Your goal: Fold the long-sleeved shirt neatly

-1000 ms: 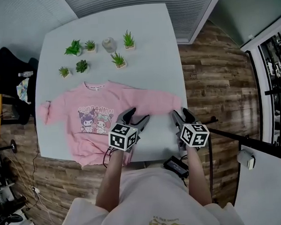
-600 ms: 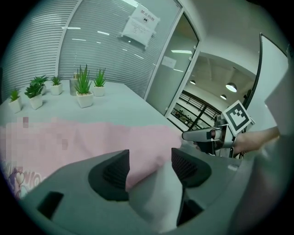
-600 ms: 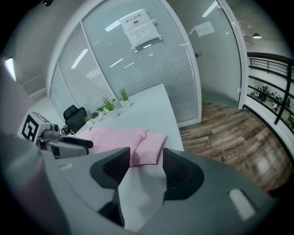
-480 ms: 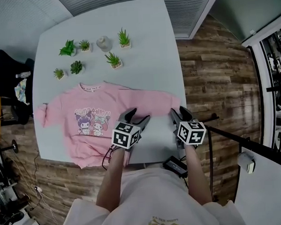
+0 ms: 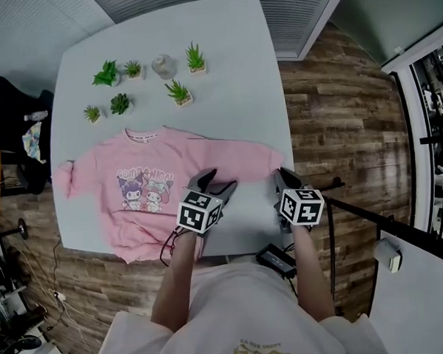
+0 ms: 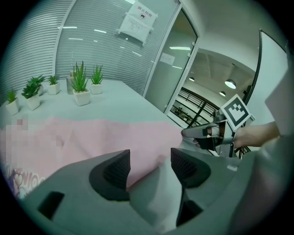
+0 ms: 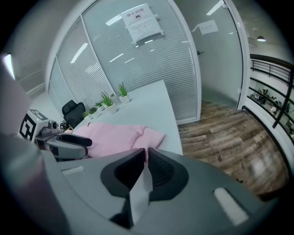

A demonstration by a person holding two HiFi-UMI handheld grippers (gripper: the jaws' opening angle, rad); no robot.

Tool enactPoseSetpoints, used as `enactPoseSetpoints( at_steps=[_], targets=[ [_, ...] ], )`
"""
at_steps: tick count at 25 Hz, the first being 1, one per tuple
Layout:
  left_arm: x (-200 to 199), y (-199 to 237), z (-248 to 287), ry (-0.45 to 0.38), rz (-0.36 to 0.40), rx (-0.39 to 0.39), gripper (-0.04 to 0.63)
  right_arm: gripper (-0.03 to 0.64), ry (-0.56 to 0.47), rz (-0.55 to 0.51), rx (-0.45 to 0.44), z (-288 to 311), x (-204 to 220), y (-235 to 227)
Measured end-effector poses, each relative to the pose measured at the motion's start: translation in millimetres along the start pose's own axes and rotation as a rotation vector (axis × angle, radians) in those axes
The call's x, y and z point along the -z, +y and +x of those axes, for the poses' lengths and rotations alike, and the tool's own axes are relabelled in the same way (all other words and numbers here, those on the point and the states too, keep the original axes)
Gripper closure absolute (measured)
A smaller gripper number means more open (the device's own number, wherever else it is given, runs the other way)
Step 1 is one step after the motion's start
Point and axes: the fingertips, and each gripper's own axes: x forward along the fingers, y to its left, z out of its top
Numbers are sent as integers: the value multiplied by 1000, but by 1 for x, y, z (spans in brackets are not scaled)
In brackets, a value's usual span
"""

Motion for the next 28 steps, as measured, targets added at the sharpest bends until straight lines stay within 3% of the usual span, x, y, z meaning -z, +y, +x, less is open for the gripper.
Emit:
enactPoseSetpoints(
  at_steps=[5, 28],
  targets=[
    [-6, 1, -7, -31, -20, 5, 321, 589, -27, 78, -21, -3, -1, 1],
    [-27, 9, -55, -98, -7, -31, 327, 592, -210, 152, 13, -69, -44, -2]
  ],
)
